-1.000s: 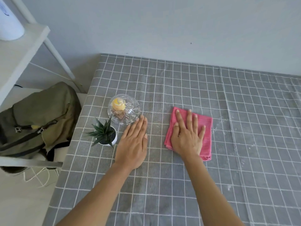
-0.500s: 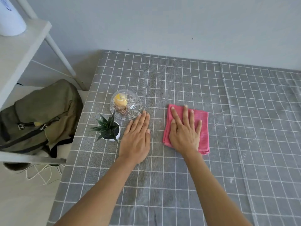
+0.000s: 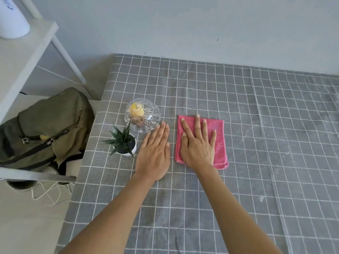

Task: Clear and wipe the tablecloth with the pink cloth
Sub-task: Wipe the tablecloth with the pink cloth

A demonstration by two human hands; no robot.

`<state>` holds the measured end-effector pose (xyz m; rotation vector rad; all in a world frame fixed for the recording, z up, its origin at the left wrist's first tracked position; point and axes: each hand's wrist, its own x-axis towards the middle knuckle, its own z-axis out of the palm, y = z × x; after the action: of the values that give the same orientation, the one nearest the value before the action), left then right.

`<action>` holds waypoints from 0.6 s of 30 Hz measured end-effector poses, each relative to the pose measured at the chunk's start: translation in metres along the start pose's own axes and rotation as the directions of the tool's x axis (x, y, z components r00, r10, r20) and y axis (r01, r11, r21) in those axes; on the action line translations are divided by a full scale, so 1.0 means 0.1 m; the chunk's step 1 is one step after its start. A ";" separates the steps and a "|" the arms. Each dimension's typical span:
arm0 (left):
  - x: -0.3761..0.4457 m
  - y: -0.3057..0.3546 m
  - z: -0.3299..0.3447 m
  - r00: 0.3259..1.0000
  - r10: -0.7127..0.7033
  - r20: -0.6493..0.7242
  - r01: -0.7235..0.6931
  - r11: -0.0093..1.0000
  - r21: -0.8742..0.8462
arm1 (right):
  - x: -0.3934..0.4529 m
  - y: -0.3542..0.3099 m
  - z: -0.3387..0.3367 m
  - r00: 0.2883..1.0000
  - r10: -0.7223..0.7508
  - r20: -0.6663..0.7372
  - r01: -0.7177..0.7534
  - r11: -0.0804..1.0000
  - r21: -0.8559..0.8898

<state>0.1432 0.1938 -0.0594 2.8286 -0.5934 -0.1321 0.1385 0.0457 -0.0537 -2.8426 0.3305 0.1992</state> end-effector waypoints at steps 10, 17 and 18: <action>0.01 0.00 0.00 1.000 -0.009 -0.008 0.009 1.000 -0.006 | -0.04 0.00 0.03 1.000 0.003 -0.018 -0.003 1.000 0.015; -0.02 0.00 0.01 1.000 -0.011 -0.004 0.011 1.000 -0.019 | -0.21 -0.02 0.09 0.999 -0.002 -0.042 0.003 1.000 0.020; -0.01 0.00 0.01 1.000 -0.013 -0.003 0.012 1.000 -0.027 | -0.26 -0.02 0.11 0.999 -0.003 -0.035 0.004 1.000 0.015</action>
<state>0.1422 0.1943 -0.0599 2.8061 -0.5689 -0.1363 0.1127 0.0557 -0.0595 -2.8344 0.3331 0.1461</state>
